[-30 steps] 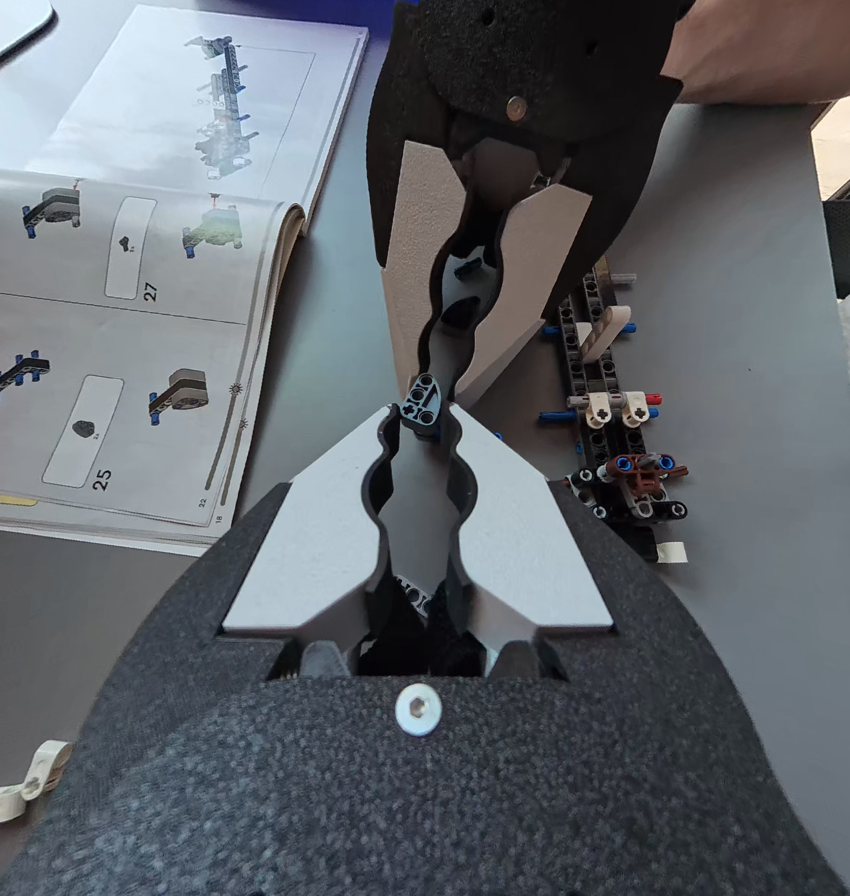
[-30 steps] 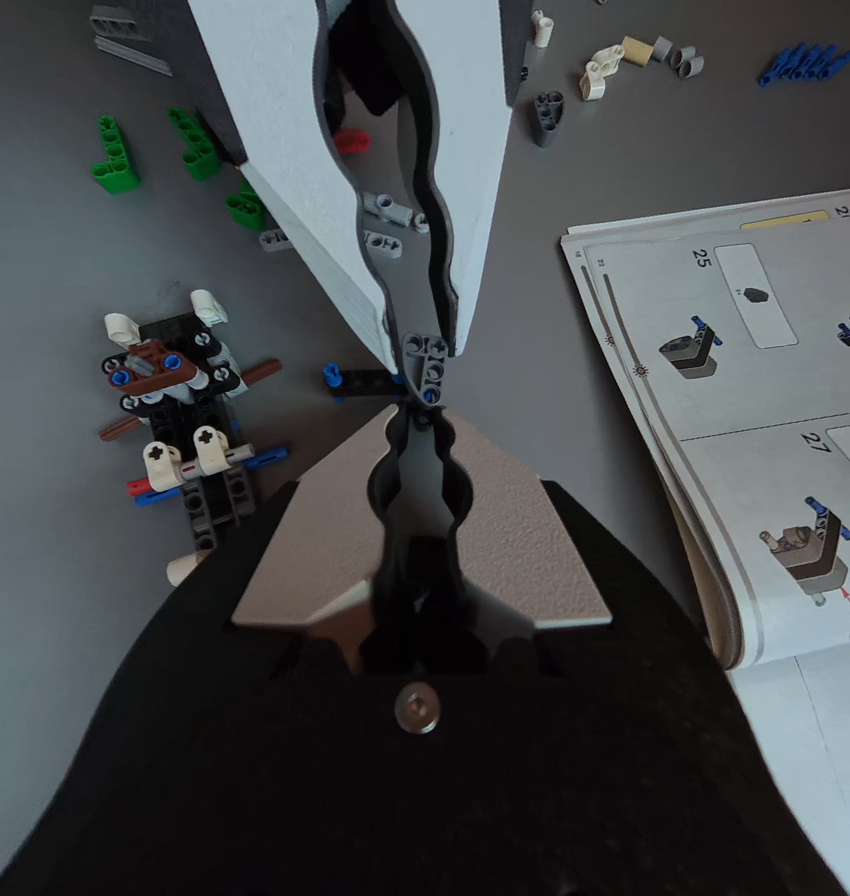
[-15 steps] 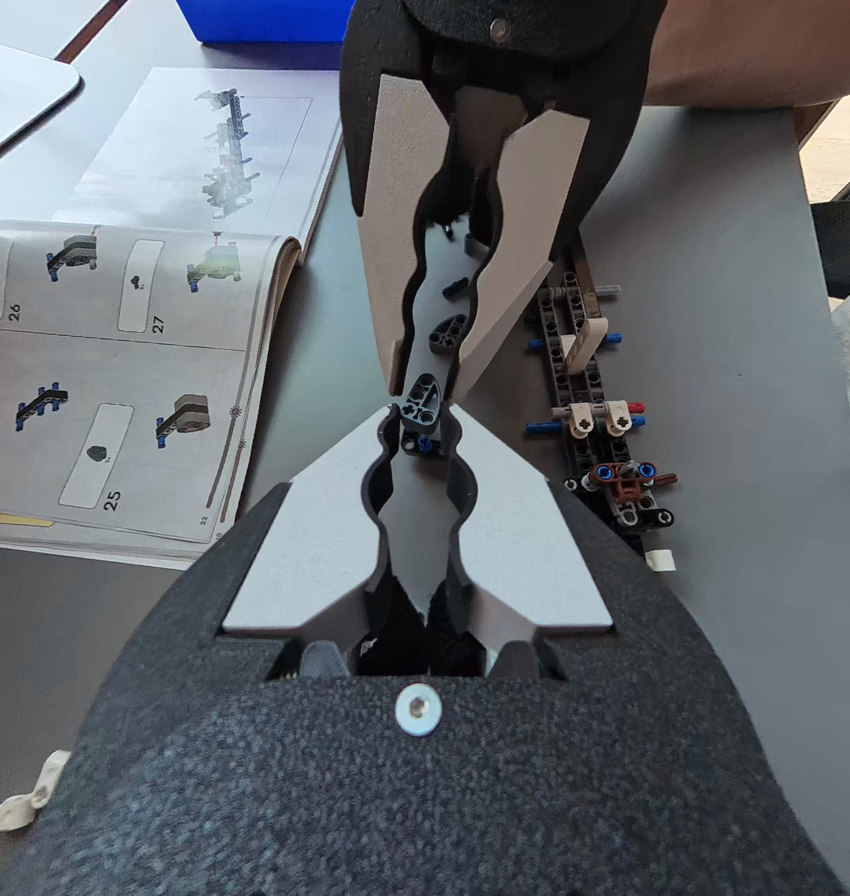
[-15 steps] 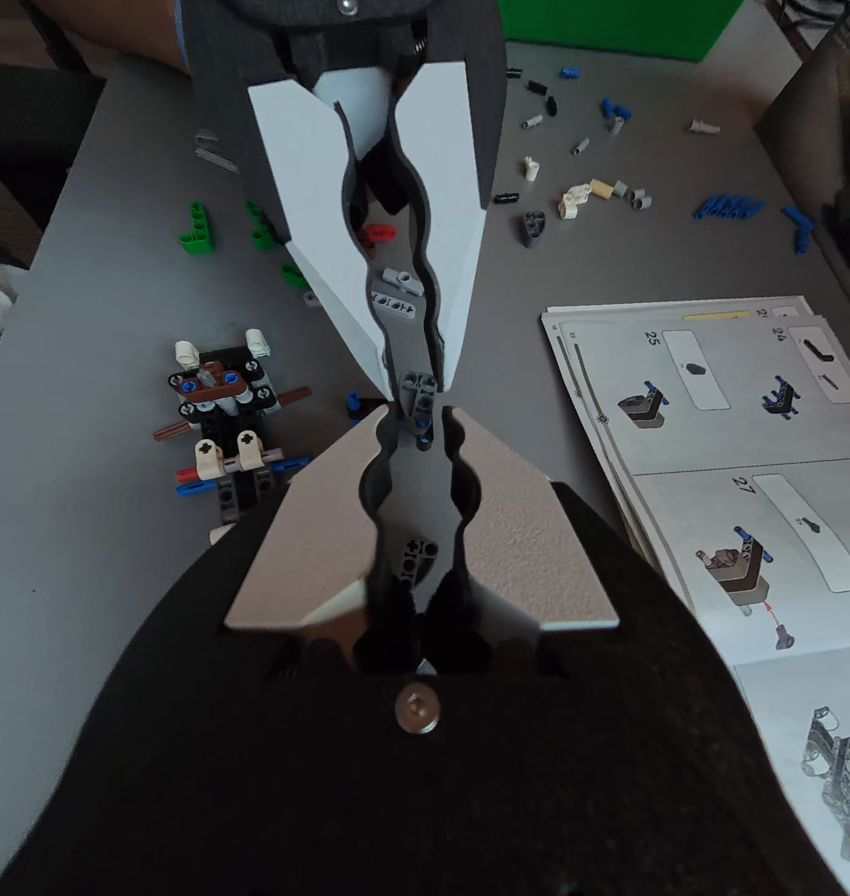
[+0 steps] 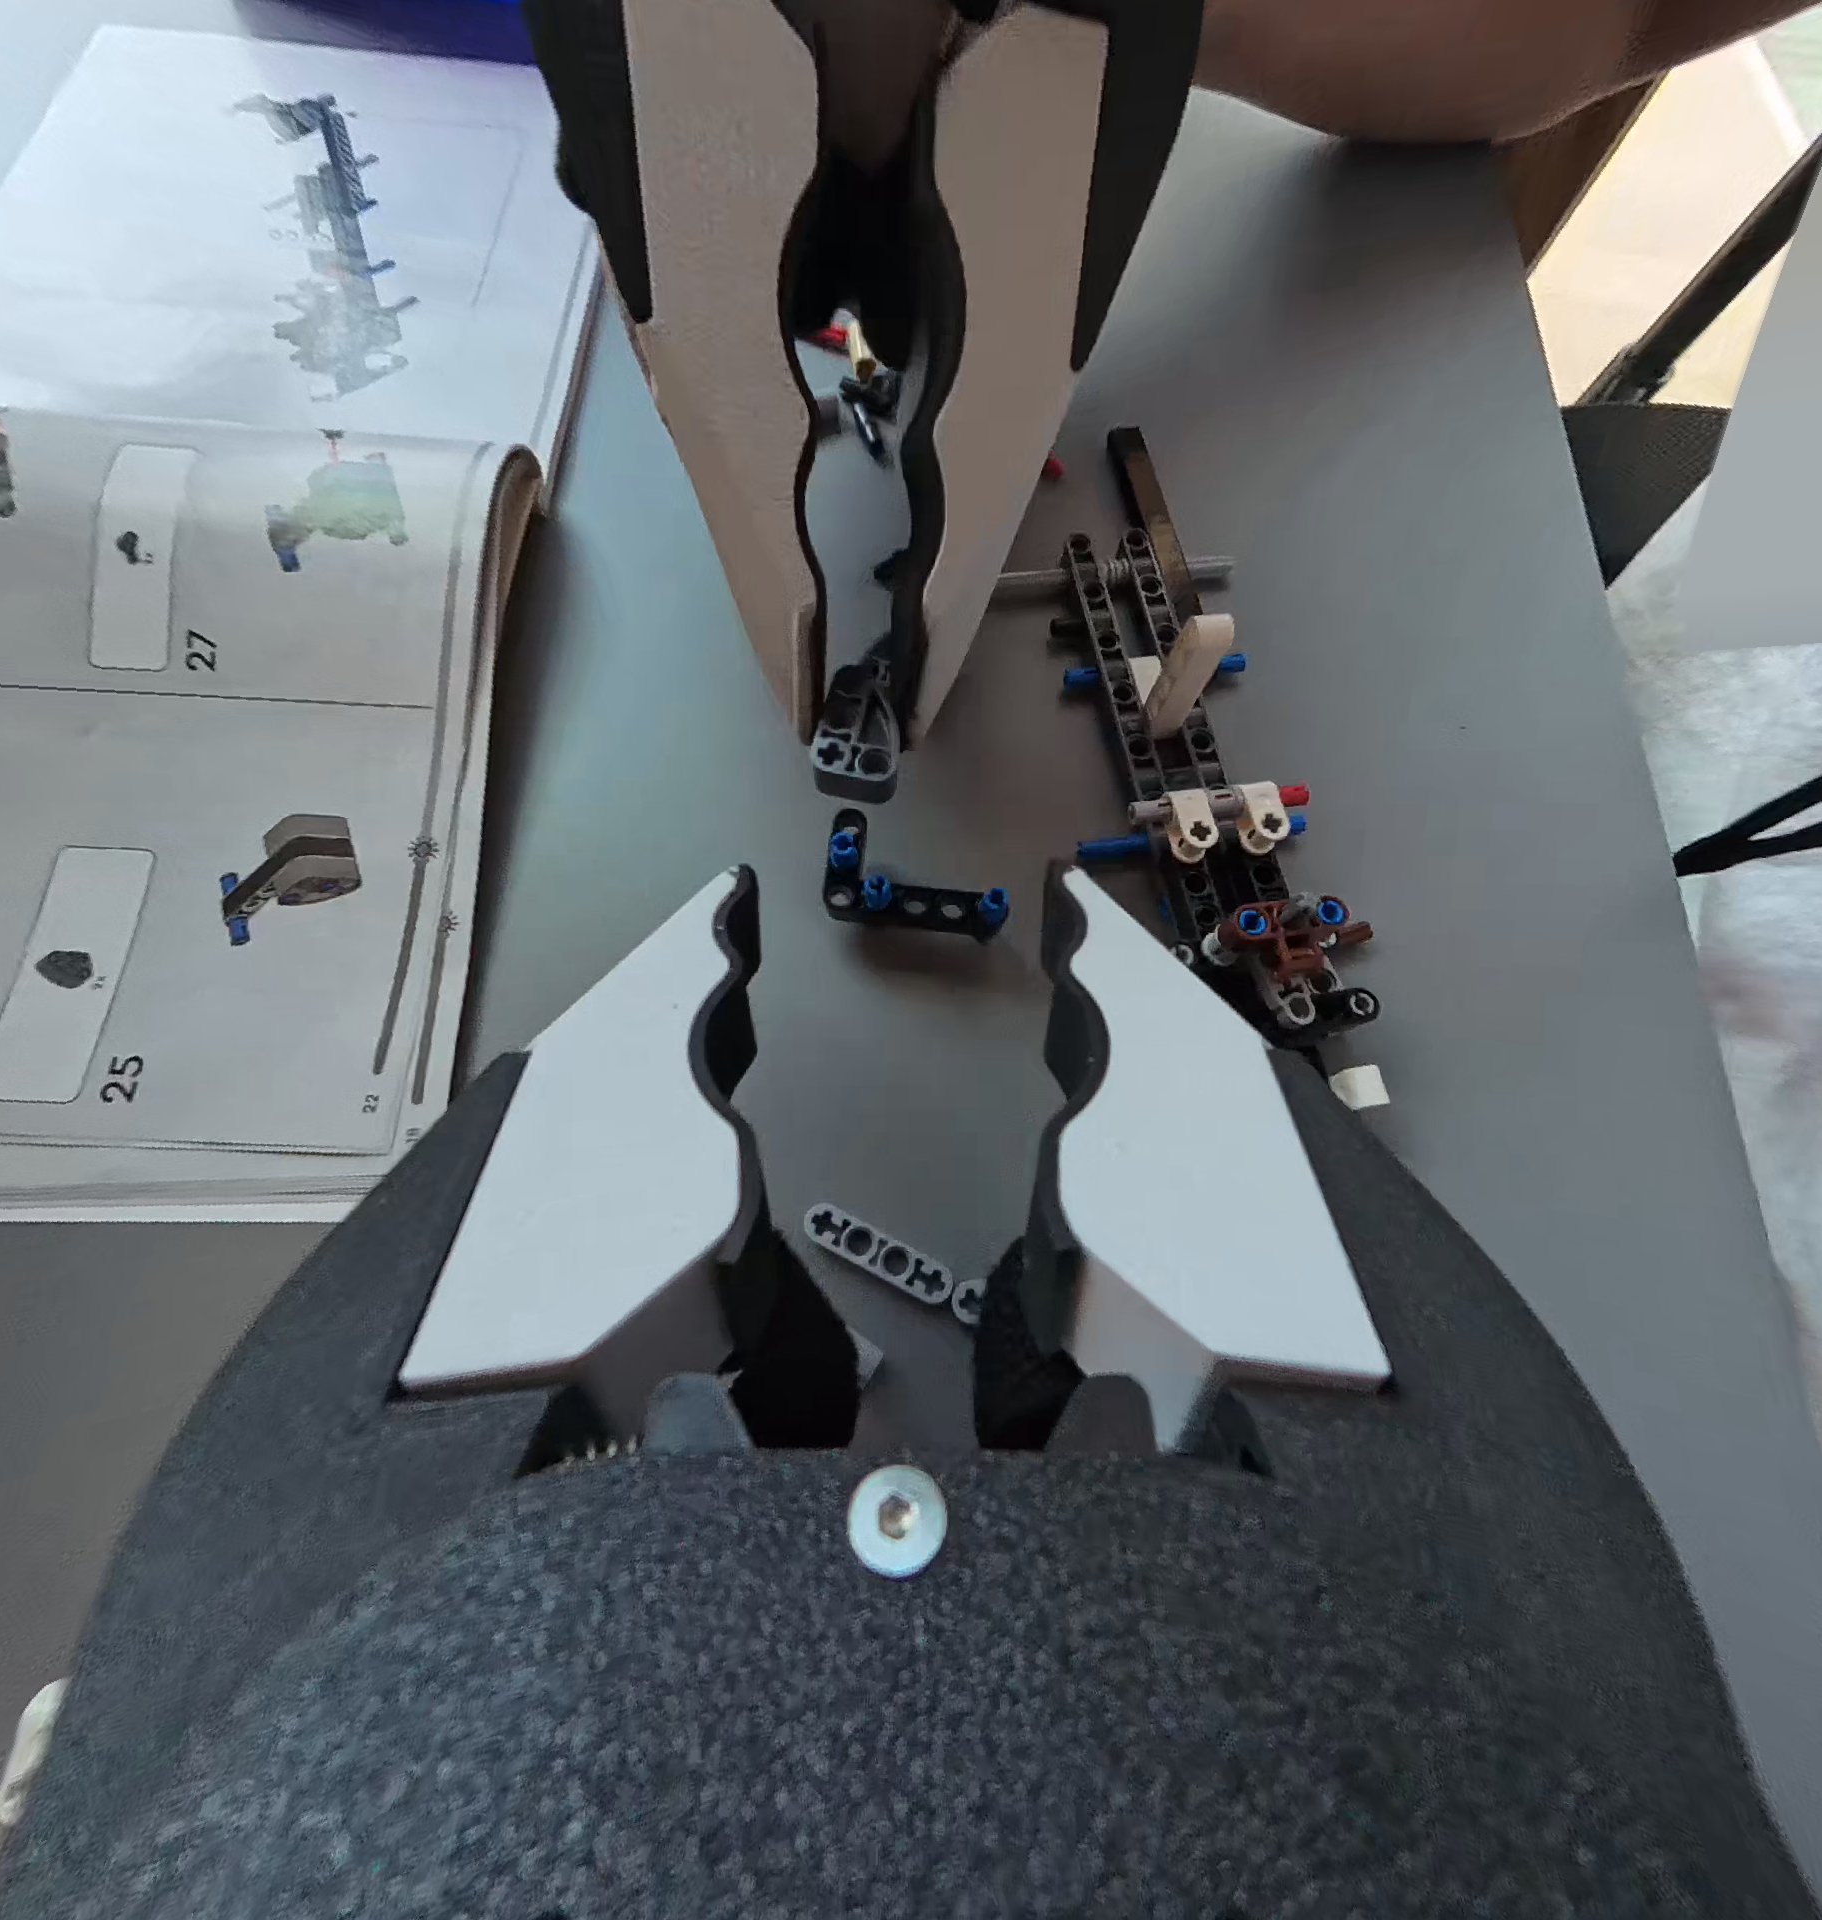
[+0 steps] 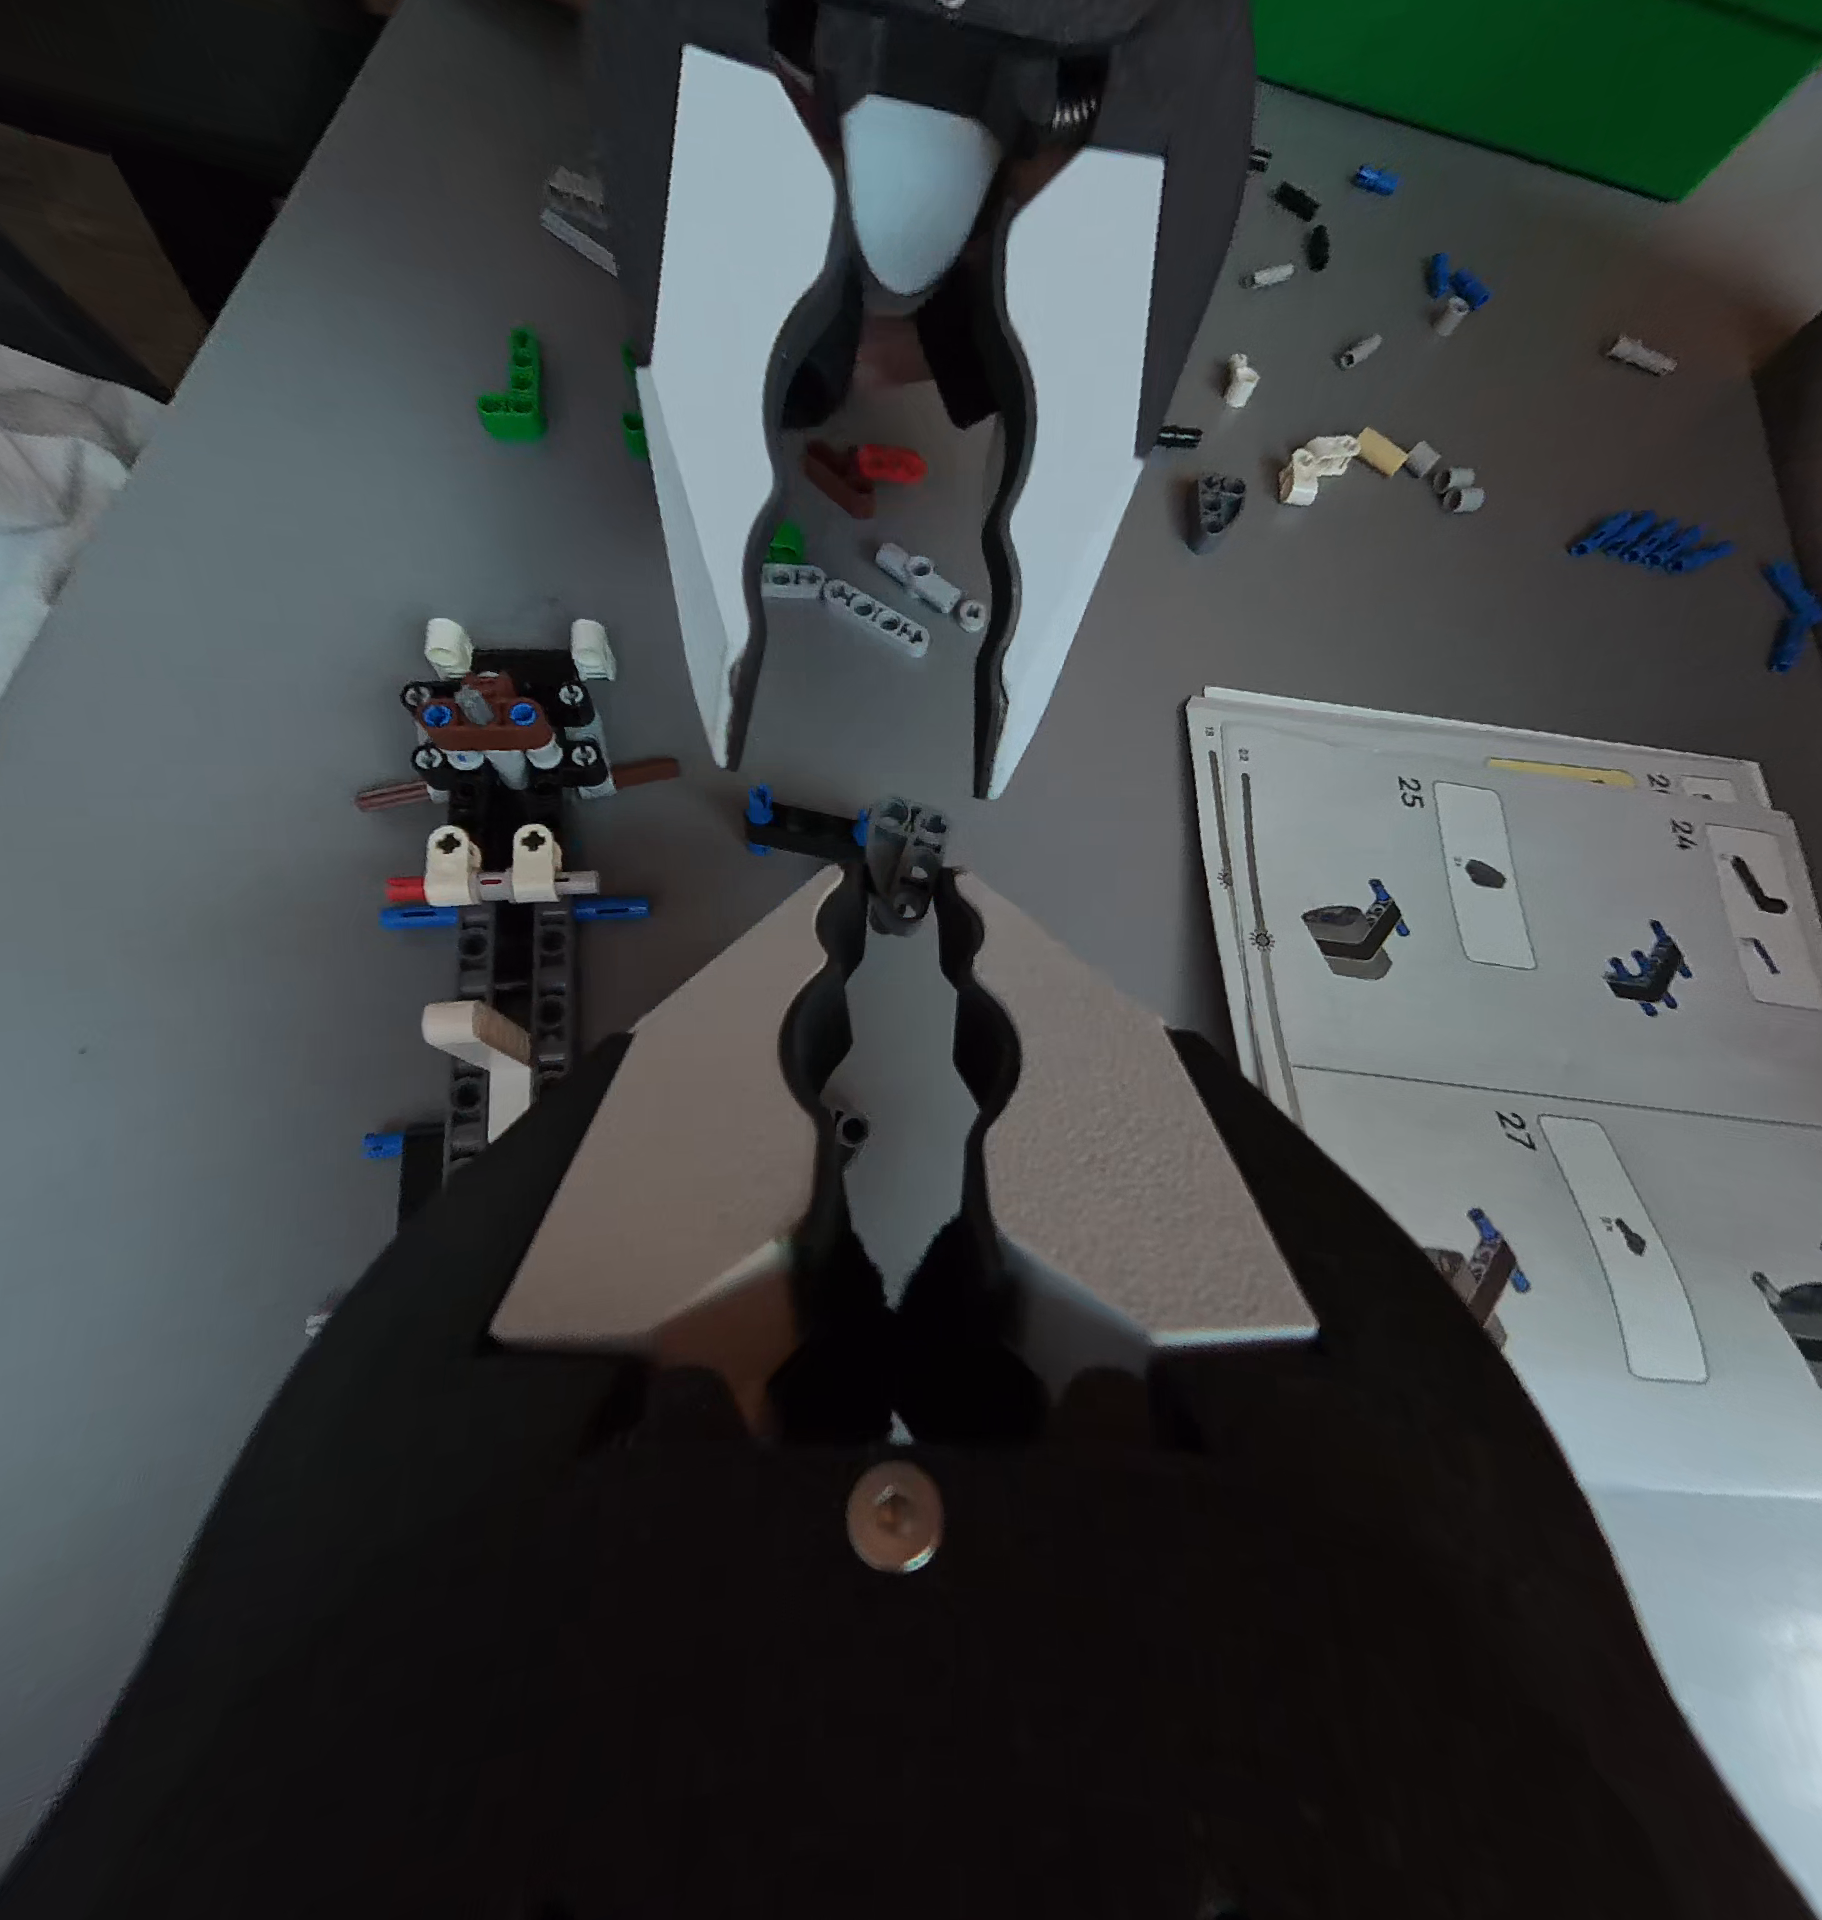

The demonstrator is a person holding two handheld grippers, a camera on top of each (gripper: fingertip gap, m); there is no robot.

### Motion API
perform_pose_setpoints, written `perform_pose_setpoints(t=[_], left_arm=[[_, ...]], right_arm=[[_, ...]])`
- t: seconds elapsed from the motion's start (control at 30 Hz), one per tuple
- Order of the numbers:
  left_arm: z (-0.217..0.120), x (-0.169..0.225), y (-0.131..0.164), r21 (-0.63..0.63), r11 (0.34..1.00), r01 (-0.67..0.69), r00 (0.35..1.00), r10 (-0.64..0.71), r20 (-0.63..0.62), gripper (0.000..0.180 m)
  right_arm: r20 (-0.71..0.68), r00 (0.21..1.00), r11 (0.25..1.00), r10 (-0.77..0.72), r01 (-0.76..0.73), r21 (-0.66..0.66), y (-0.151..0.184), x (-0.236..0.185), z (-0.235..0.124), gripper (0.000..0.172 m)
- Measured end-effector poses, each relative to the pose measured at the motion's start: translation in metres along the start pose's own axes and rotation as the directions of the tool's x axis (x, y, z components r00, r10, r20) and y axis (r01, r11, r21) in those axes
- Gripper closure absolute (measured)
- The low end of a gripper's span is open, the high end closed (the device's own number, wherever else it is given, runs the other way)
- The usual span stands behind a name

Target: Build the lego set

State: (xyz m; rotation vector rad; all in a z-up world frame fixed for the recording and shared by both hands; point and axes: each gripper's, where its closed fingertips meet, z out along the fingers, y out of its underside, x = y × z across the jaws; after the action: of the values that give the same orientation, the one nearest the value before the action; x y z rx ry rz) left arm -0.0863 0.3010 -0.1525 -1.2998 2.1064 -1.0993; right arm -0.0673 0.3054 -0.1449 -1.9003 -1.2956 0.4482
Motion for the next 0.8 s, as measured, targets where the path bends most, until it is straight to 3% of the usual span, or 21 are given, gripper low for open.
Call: perform_pose_setpoints(t=[0.03,0.3,0.6,0.8], left_arm=[[0.001,0.001,0.004,-0.017,1.0,0.008,1.0,-0.008,-0.024,0.12],[0.018,0.004,0.022,-0.134,0.99,-0.037,0.996,0.027,-0.081,0.114],[0.024,-0.003,0.021,-0.144,0.986,-0.081,0.994,0.069,-0.085,0.138],[0.025,-0.003,0.021,-0.132,0.986,-0.101,0.993,0.091,-0.078,0.14]], right_arm=[[0.048,0.999,1.0,-0.003,0.003,-0.005,-0.001,-0.002,0.001,0.16],[0.155,0.987,0.992,-0.032,0.05,-0.113,-0.002,-0.001,0.007,0.16],[0.19,0.98,0.983,-0.063,0.093,-0.157,0.001,-0.005,0.012,0.159],[0.16,0.985,0.981,-0.057,0.085,-0.172,0.002,0.0,0.014,0.159]])
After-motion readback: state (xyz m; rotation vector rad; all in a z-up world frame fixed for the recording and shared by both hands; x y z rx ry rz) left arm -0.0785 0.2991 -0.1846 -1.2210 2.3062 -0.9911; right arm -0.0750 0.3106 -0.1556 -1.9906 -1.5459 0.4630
